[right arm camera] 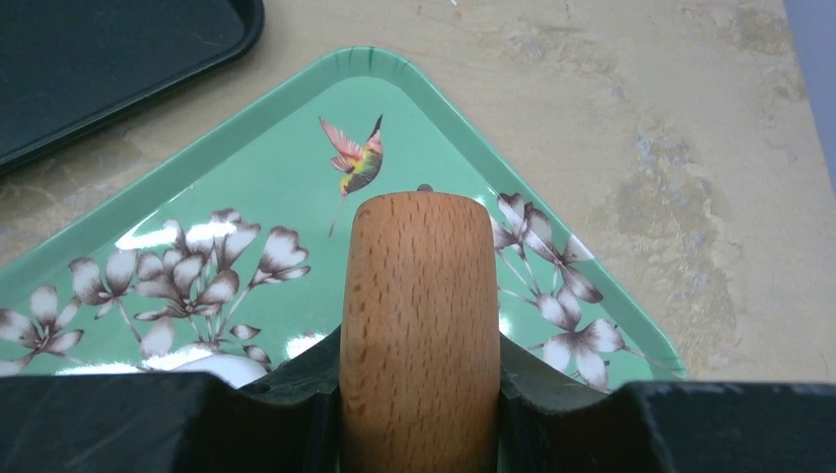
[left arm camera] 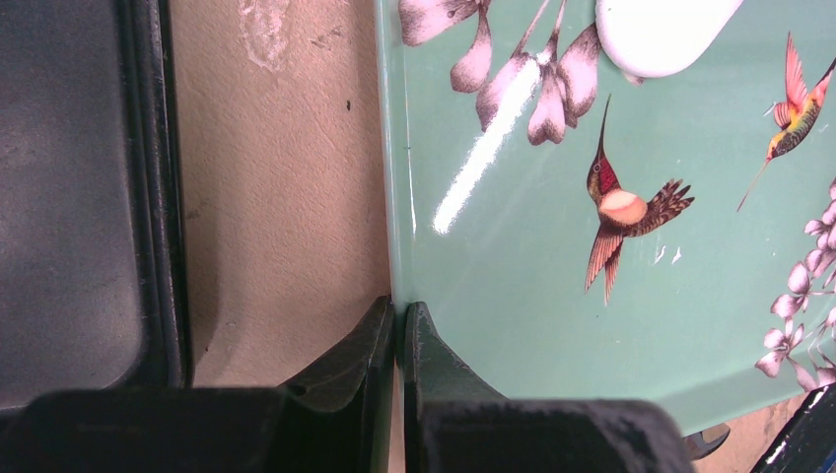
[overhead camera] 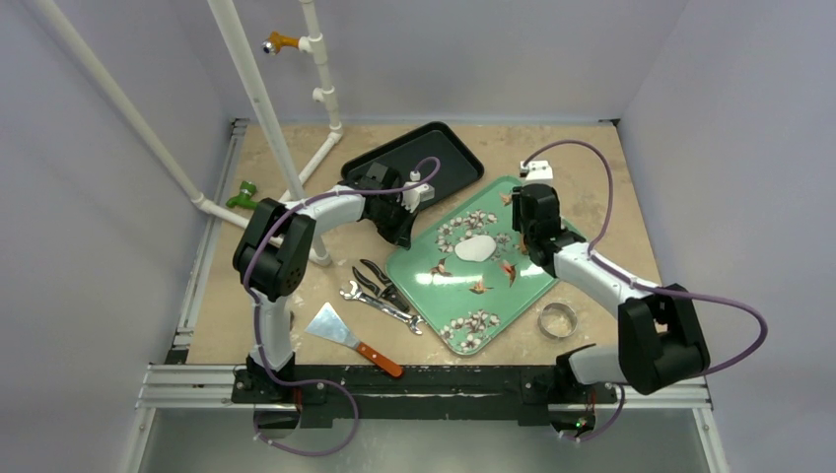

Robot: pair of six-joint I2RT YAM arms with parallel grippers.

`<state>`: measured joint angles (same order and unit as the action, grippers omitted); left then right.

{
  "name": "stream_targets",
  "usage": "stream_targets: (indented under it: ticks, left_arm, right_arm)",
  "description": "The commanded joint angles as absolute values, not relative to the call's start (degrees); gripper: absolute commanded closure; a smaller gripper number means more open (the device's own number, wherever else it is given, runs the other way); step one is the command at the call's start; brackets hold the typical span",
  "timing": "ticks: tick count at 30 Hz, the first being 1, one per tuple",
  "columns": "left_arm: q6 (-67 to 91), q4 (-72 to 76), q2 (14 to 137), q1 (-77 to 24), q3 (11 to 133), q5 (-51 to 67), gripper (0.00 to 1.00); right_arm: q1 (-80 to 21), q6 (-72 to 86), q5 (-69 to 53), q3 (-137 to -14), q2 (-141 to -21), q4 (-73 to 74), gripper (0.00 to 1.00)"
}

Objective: Roll out the dumpling wrappers from the dough

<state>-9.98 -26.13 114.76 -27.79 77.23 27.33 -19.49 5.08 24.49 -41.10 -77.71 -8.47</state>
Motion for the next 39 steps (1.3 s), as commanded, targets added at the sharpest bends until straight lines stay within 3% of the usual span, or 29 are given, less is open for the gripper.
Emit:
stream_targets:
  ticks: [1, 7, 14, 26, 39]
  left_arm:
    - [-10.81, -26.17, 114.65, -27.51, 77.0, 27.58, 1.0]
    - [-10.18, -26.04, 114.69, -27.42, 76.95, 26.51, 1.0]
    - [-9.88, -25.92, 114.61, -27.27, 76.91, 26.15, 1.0]
    - [-9.81, -26.19, 114.8, -26.81, 77.16, 27.17, 1.0]
    - [-9.67, -26.19, 114.92, -26.54, 77.26, 27.51, 1.0]
  right_arm:
    - [-21.06, 3.33, 23.03, -46.79, -74.8, -1.31, 1.0]
    - [-28.28, 2.13, 18.35, -47.01, -70.72, -5.57, 1.0]
    - [-30.32, 5.48, 15.53, -42.94, -74.97, -9.71, 1.0]
    - [-30.06, -3.78, 25.09, -34.32, -75.35, -10.91, 1.0]
    - [-29.74, -5.13, 33.0, -35.08, -79.26, -7.39, 1.0]
